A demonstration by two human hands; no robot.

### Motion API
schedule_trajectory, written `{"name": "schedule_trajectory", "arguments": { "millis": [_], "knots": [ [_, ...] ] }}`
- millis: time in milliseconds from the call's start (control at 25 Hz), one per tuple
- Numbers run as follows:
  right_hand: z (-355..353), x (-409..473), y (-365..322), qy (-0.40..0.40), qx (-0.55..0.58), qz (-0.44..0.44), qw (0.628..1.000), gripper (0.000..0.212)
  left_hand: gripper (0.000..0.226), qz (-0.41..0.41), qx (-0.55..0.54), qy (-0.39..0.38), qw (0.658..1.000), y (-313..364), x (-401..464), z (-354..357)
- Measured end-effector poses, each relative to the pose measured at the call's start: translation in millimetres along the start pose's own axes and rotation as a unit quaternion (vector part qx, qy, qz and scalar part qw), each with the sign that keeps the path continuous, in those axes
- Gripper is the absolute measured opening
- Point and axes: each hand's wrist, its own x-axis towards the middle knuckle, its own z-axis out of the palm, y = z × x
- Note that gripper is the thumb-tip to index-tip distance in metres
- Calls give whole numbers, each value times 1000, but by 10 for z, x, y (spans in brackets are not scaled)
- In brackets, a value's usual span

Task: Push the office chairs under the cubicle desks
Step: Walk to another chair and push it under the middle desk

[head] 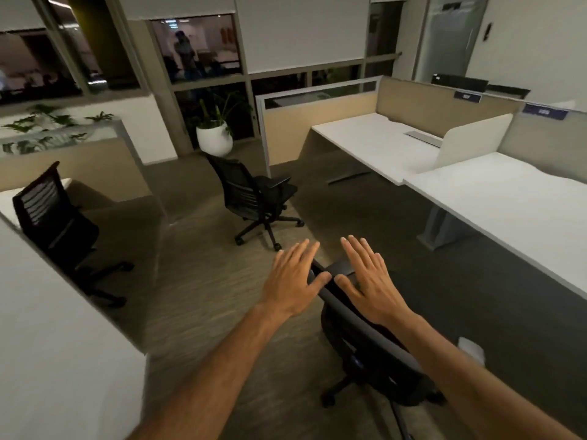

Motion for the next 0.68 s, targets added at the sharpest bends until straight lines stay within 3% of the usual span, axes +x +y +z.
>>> {"name": "schedule_trajectory", "arguments": {
  "millis": [280,680],
  "knots": [
    [-25,-100,462,63,-23,117,991,77,71,136,-25,-91,986,217,907,511],
    [390,-295,379,141,-30,324,935,75,69,351,-56,-148,923,72,1498,933]
  ]
}}
